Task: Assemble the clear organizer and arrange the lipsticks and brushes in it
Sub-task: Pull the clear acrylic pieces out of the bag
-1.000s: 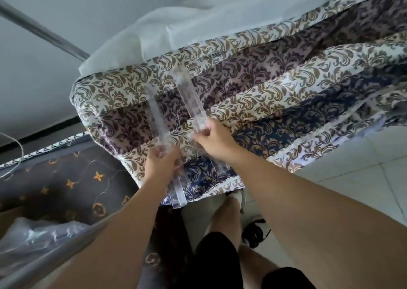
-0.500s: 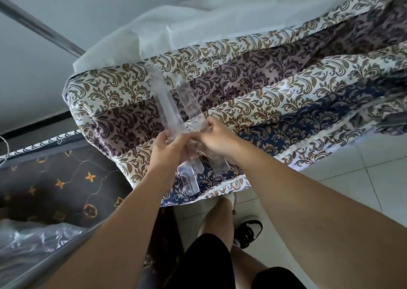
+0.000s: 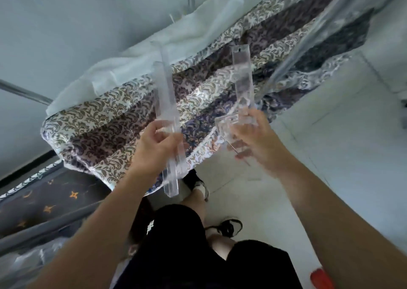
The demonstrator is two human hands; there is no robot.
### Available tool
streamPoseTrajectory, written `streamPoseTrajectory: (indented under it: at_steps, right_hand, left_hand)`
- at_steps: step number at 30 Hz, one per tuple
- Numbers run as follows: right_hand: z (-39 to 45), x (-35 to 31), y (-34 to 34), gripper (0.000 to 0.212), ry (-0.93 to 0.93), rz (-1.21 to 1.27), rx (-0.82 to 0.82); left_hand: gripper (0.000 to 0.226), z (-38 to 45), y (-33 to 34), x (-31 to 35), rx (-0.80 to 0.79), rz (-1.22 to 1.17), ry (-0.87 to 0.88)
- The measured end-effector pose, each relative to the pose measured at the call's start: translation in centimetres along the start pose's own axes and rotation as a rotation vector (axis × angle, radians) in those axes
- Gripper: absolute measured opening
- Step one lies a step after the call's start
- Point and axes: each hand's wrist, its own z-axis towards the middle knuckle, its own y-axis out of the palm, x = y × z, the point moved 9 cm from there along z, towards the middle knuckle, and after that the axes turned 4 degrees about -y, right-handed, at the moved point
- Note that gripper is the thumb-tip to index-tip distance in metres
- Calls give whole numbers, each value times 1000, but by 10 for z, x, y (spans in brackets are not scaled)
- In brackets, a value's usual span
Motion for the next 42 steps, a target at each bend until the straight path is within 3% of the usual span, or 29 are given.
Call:
streamPoseTrajectory:
  at_steps: [3, 9, 14, 25, 32, 37, 42]
  right_hand:
    - [-86, -21, -48, 65, -59, 15, 122]
    - [-290, -15, -133, 46, -150, 190, 512]
    - [-416, 35, -169, 45, -173, 413, 823]
    - [-566, 129, -210, 43, -170, 765, 1425]
    - [-654, 182, -177, 40, -170, 933, 1774]
    - [-734, 232, -157, 42, -223, 1093, 2018]
    - [-821, 271, -184, 43, -265, 1085, 2078]
  left_hand:
    - [27, -53, 36, 16, -70, 109, 48]
    - [43, -156, 130, 18, -318, 397, 95]
    - [38, -194, 237, 0, -581, 578, 85]
    - [41, -283, 496, -29, -1147, 940, 198]
    - [50, -393, 609, -87, -1483, 1197, 229]
    - [54, -495, 658, -148, -1631, 1266, 228]
    - [56, -579, 690, -208, -1613, 1204, 195]
